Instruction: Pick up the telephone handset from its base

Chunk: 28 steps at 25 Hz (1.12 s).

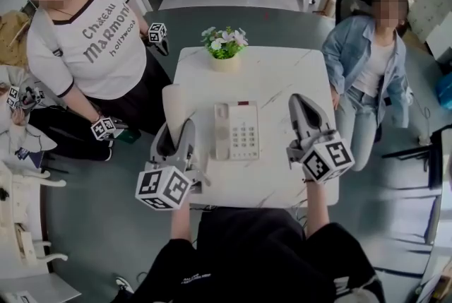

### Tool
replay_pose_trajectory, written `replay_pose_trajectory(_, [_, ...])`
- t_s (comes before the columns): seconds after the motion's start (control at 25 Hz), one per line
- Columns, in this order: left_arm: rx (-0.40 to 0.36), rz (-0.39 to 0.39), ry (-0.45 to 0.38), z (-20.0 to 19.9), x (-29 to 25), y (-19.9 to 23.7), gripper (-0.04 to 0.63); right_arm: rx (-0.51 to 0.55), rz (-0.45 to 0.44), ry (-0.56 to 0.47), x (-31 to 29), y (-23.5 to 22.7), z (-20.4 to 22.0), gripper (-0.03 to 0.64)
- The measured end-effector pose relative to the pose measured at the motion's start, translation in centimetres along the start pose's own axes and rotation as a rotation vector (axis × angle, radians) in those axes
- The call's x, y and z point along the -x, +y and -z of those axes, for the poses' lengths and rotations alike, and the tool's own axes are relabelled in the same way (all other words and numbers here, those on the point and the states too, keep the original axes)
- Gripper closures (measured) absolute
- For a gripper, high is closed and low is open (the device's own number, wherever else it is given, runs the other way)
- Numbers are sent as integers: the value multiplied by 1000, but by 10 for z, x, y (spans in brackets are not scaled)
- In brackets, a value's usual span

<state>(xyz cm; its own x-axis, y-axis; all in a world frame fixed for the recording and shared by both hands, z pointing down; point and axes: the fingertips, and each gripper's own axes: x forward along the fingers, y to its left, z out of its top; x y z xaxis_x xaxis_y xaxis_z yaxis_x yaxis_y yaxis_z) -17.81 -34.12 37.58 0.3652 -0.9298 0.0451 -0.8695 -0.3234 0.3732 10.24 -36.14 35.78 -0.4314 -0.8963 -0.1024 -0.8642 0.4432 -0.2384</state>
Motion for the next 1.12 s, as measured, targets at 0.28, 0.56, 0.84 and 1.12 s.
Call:
replay_pose_trajectory(0.28, [-5,-15,-36,-4,10,5,387,8,19,-32,8,-5,-4,627])
replay_pose_trajectory(0.56, [-4,-32,-47,-10,17,5,387,24,17,-32,10,-4,-10,627])
replay_pose_trajectory(0.84, [0,-40,-55,-11,20,6,387,60,33,-30,13,-6,-12,627])
replay_pose_trajectory(1.12, [19,-51,-60,-10,22,10,387,72,33,-26,13,-6,-9,627])
